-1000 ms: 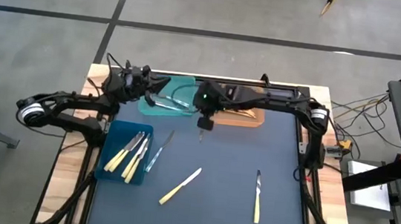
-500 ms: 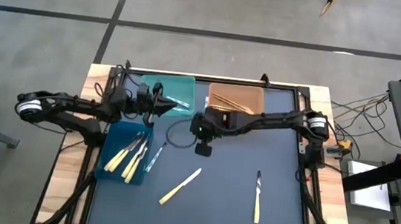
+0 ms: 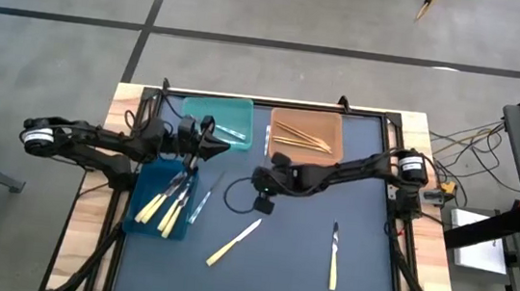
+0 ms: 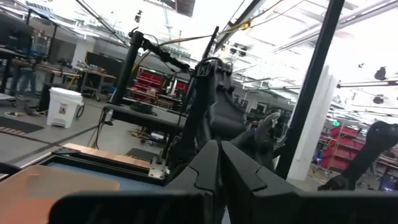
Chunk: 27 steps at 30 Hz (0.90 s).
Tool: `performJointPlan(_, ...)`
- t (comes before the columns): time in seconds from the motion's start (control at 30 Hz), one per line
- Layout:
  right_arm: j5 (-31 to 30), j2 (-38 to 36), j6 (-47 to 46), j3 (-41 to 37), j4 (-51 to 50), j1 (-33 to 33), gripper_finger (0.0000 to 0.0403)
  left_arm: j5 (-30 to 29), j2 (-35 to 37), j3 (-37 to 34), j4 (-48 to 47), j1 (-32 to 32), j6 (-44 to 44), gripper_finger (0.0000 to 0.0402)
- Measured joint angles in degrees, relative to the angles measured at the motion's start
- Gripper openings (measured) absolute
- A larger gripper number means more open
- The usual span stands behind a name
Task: Sort silverware by color (type)
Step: Put the white knife into the light blue bin
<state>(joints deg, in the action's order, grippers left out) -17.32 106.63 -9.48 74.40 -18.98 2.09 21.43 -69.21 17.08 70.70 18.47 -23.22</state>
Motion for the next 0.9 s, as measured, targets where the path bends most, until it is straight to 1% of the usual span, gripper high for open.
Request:
performJointPlan(0.17,-2.18,0.0,-0.07,-6.54,13.48,-0.11,0.0009,0.0,0.0,0.0,0.0,-0.32,-0.01,0.0)
performJointPlan(0.3,-6.73,0.0,0.36,-9.56,18.63,-0.37,0.0009,-0.86,-0.07,0.0,0.01,-0.32,-0.02,0.0)
performJointPlan(0.37,-6.9,0.0,1.04,-10.95,20.68,-0.98,0.0009,-1.45,-0.09,0.0,0.02,-0.32,-0.04,0.0)
performJointPlan(0.57,-6.72,0.0,1.1,-16.18,30.99,-1.78,0.0009,-2.94,-0.11,0.0,0.01,-0.3,0.15,0.0)
performJointPlan(0.7,-6.61,0.11,1.12,-17.71,34.78,-1.73,0.0009,-2.95,-0.11,0.0,0.02,-0.3,0.17,0.0)
performJointPlan(0.9,-6.66,0.33,1.04,-18.65,35.28,-1.75,0.0009,-3.05,-0.13,0.0,0.02,-0.28,0.23,0.0)
